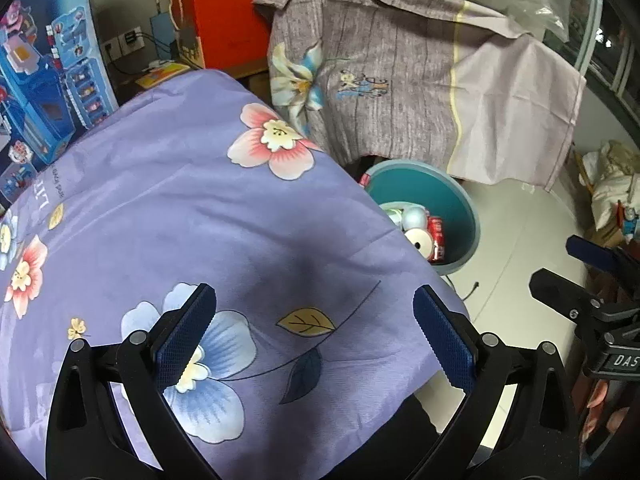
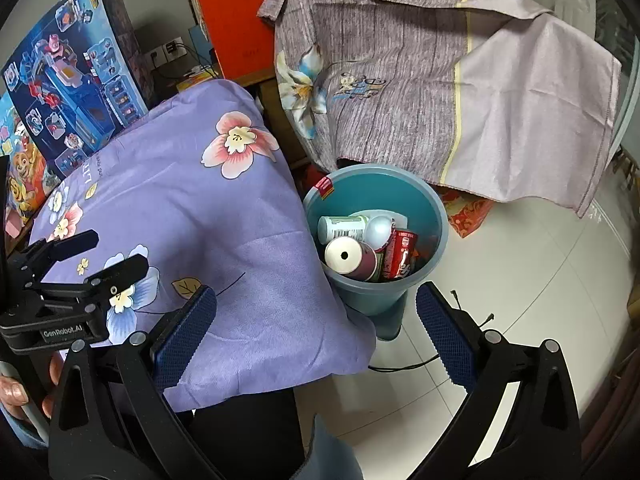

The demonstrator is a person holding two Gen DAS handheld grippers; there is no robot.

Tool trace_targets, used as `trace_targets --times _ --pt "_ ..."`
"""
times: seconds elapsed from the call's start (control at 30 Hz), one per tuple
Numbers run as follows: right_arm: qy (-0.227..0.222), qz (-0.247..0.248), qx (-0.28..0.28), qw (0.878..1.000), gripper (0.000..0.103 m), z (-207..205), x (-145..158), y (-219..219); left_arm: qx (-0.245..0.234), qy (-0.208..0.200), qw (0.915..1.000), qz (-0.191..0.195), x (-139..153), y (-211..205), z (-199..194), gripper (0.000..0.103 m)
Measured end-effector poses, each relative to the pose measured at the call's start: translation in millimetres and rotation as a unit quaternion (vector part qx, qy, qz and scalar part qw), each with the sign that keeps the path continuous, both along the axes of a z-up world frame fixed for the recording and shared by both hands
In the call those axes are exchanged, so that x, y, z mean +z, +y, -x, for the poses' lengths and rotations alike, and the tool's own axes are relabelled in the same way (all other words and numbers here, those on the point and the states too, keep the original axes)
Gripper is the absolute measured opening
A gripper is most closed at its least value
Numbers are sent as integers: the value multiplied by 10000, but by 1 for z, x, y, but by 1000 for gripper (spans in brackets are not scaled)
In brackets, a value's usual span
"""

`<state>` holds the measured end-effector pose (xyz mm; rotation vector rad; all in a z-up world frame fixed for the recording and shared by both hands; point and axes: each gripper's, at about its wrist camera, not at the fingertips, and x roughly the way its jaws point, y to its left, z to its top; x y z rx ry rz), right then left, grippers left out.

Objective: Collect trash

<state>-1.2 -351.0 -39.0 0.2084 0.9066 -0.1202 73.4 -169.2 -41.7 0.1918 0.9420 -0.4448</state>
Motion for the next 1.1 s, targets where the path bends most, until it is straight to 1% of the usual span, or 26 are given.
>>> trace_targets --times 0.1,0.37,0.73,1.1 --pt "16 16 -2 10000 96 -1 -1 0 0 62 10000 66 -3 1 -1 99" --pt "91 70 -51 9999 96 -3 -7 -3 125 -117 9998 -54 -4 0 3 99" --pt "182 49 -63 9998 96 -6 -13 -4 202 -16 9997 -111 -10 1 -1 99" --pt "221 56 -78 9997 96 -9 -16 -5 248 -34 9995 -190 -13 -1 -3 99"
